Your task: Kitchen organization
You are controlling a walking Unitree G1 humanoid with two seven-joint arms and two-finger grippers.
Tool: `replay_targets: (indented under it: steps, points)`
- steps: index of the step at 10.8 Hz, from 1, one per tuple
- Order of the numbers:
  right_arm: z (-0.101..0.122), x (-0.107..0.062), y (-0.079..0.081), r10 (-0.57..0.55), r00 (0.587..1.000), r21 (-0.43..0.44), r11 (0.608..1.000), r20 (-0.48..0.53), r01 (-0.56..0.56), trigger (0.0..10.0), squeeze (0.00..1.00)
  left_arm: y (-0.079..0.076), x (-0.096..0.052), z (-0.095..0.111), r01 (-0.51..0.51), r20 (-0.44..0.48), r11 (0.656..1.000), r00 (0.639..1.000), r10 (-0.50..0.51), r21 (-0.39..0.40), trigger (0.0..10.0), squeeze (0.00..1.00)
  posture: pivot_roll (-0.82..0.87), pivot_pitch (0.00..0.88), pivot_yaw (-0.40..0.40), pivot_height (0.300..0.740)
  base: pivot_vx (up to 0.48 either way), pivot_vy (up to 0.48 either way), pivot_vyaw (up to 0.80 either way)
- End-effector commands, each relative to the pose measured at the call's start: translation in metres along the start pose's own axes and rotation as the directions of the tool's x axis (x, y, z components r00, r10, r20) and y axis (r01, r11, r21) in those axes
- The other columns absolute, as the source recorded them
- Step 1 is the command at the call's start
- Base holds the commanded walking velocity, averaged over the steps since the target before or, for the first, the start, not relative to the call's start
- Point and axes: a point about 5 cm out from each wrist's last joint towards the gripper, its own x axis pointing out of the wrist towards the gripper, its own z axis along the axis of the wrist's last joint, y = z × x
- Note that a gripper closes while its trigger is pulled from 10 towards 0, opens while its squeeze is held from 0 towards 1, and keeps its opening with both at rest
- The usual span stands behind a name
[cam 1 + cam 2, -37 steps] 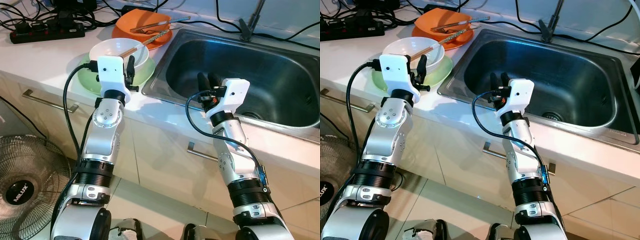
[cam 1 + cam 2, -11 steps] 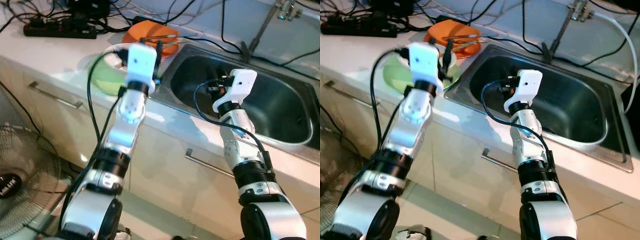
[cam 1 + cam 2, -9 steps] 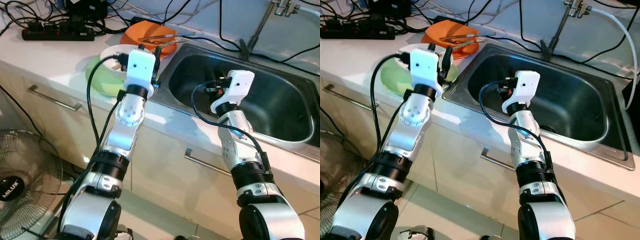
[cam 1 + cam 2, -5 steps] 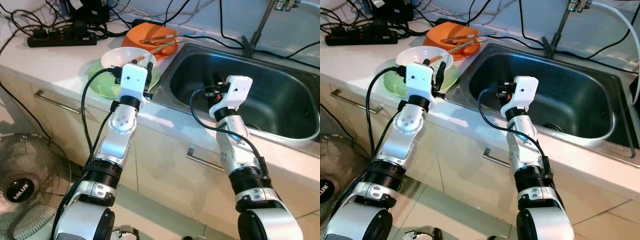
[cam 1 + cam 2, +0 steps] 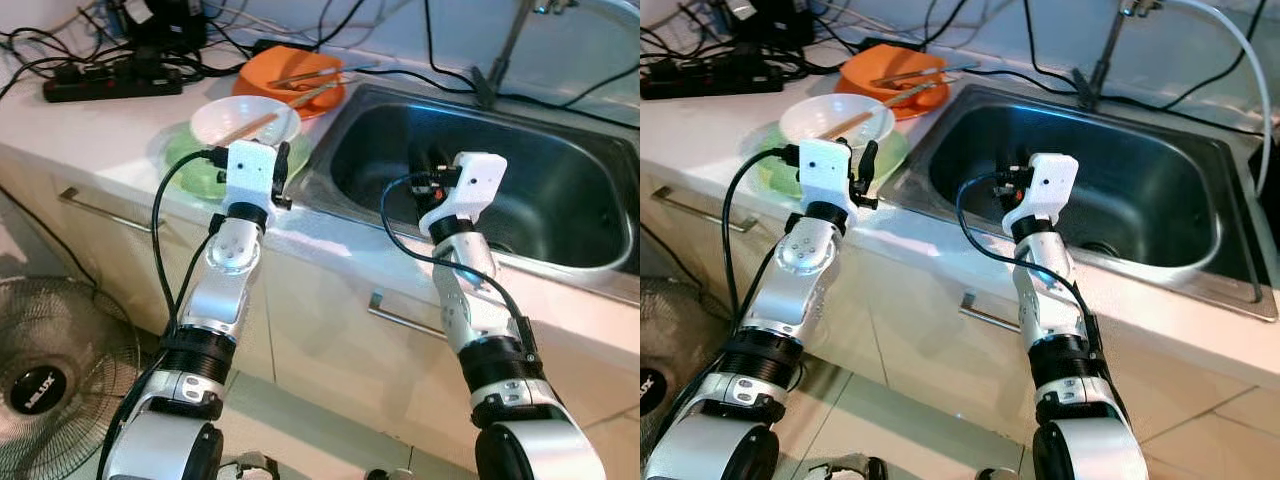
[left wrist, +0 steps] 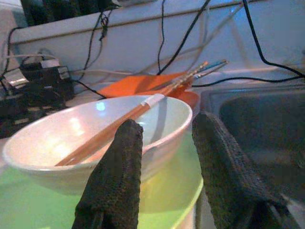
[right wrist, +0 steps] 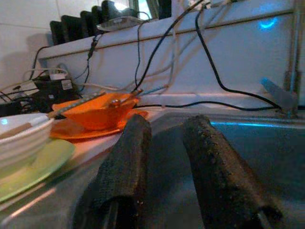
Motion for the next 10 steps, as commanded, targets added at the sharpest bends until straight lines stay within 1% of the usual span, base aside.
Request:
replay_targets:
  steps: [1, 3, 4, 5, 6, 10]
  points:
    - [0.004, 0.001, 0.001, -0.001, 1.0, 0.0, 1.0, 0.017, 0.001, 10.0, 0.0, 0.003, -0.002, -0.001, -0.003, -0.014, 1.0, 1.0, 0.003, -0.017, 10.0, 0.0, 0.09, 0.034, 0.009, 0.74, 0.0, 0.0, 0.0]
    - [0.003, -0.001, 0.002, 0.0, 1.0, 0.003, 1.0, 0.015, 0.0, 10.0, 0.0, 0.013, -0.003, 0.0, -0.022, -0.015, 0.999, 1.0, 0.022, -0.024, 10.0, 0.0, 0.09, 0.022, 0.012, 0.74, 0.0, 0.0, 0.0]
    - [0.002, -0.001, 0.002, 0.0, 1.0, 0.004, 1.0, 0.014, 0.0, 10.0, 0.0, 0.02, -0.004, -0.001, -0.045, -0.023, 0.999, 0.999, 0.045, -0.028, 10.0, 0.0, 0.09, 0.017, 0.012, 0.74, 0.0, 0.0, 0.0]
    - [0.002, -0.001, 0.002, -0.001, 1.0, 0.005, 1.0, 0.014, 0.0, 10.0, 0.0, 0.024, -0.004, -0.001, -0.054, -0.027, 0.998, 0.998, 0.053, -0.032, 10.0, 0.0, 0.09, 0.019, 0.013, 0.74, 0.0, 0.0, 0.0]
    - [0.003, -0.001, 0.001, -0.001, 1.0, 0.004, 1.0, 0.014, 0.001, 10.0, 0.0, 0.031, -0.005, -0.001, -0.072, -0.032, 0.997, 0.997, 0.071, -0.029, 10.0, 0.0, 0.1, 0.025, 0.01, 0.74, 0.0, 0.0, 0.0]
    - [0.003, 0.0, 0.0, -0.004, 1.0, 0.001, 1.0, 0.013, 0.004, 10.0, 0.0, 0.053, -0.011, -0.001, -0.13, -0.044, 0.991, 0.991, 0.129, -0.021, 10.0, 0.0, 0.1, 0.034, 0.004, 0.74, 0.0, 0.0, 0.0]
